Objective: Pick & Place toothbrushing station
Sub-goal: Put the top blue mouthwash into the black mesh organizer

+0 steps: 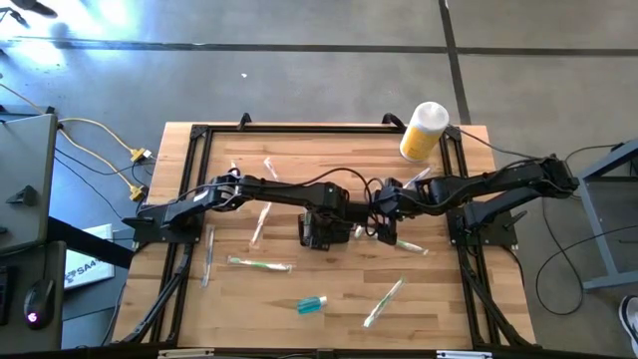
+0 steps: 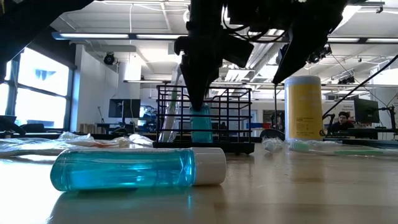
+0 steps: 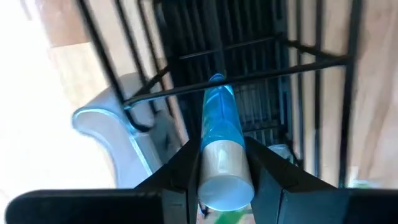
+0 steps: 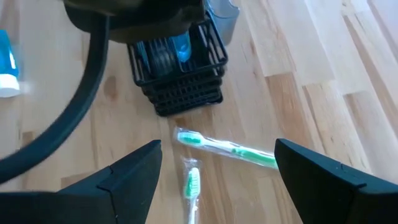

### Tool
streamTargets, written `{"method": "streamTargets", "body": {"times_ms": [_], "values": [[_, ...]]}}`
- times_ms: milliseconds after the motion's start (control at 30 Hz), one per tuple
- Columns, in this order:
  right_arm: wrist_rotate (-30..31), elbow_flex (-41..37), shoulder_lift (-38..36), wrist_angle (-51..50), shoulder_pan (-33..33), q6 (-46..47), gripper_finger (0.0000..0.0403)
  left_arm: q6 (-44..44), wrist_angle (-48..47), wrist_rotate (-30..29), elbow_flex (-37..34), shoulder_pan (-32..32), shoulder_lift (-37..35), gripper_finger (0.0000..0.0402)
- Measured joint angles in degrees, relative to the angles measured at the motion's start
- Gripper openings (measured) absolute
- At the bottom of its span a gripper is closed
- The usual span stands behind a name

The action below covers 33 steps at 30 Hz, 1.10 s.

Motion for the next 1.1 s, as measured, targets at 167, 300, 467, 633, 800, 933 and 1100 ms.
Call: {"method": "streamTargets", "body": {"times_ms": [167,300,467,633,800,933,1100], "values": [[0.03,-0.02,0.0,-0.06,0.0,-0.05,0.0304,-0.09,-0.49,-0.42,-0.02,0.02,0.02,0.0086],[0.11,-0.02,0.0,-0.04,0.0,-0.02,0.0304,0.88,-0.44,0.42,-0.05,0.07,0.03,0.0086],[0.1,-0.02,0.0,-0.19,0.0,-0.03,0.0304,0.71,0.07,0.82,-0.13,0.07,0.07,0.0123],[-0.02,-0.15,0.07,-0.66,0.0,-0.03,0.0304,0.7,0.44,1.73,-0.22,0.04,0.22,0.0175],[-0.01,-0.15,0.07,-0.54,0.0,-0.03,0.0304,0.75,0.62,1.77,-0.22,0.02,0.19,0.0183],[-0.01,-0.15,0.07,-0.55,0.0,-0.01,0.0304,0.77,0.63,1.52,-0.2,0.02,0.17,0.0179],[-0.01,-0.15,0.07,-0.58,0.0,-0.01,0.0304,0.88,0.59,1.32,-0.09,0.02,0.17,0.0179]]}}
